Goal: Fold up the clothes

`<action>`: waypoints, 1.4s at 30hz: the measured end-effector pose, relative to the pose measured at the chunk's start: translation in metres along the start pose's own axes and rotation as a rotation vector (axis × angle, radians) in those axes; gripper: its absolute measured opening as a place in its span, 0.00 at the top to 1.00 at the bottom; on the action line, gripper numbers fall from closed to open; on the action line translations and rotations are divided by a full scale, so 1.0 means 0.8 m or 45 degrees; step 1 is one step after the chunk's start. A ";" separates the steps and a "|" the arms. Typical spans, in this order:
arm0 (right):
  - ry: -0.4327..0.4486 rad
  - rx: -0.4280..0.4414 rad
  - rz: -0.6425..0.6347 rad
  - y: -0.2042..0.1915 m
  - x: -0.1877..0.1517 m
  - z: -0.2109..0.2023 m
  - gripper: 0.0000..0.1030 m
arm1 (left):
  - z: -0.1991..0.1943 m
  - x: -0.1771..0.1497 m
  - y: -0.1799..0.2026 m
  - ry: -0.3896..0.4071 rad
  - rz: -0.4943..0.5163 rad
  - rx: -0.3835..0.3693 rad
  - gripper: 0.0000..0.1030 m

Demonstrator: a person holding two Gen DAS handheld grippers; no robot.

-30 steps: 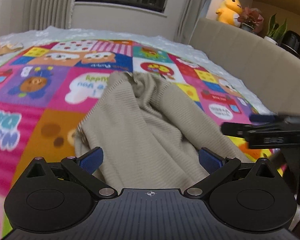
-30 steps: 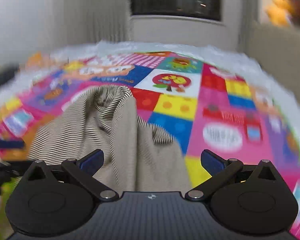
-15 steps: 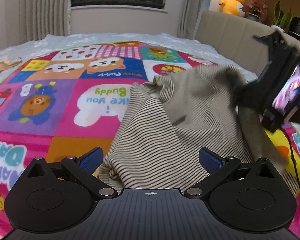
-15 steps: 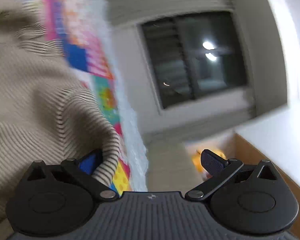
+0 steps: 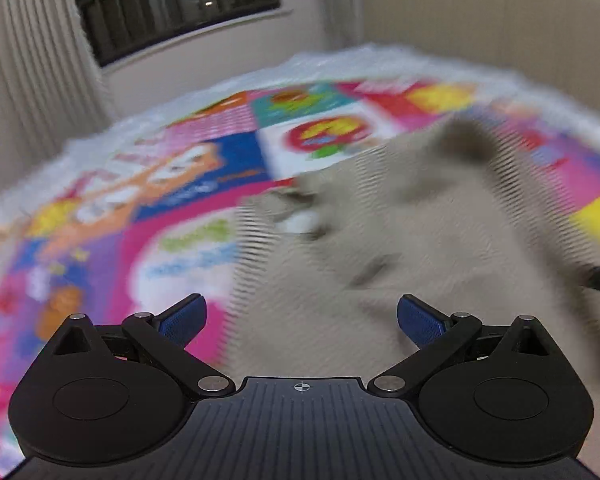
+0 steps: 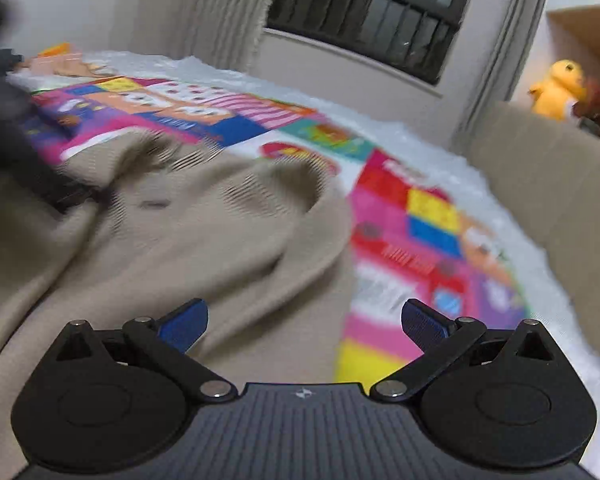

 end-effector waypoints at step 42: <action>-0.012 0.153 -0.410 -0.035 -0.051 -0.055 0.49 | -0.077 -0.122 -0.164 -0.183 -0.043 0.605 0.00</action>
Point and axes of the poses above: each gripper's, at about its wrist camera, not at the fingertips, and z roughly the way its jaws point, y to its right, x to its top, the point moved 5 cm from there along z, roughly the way its jaws point, and after that the axes turned 6 degrees about y, right-handed, at the moved point
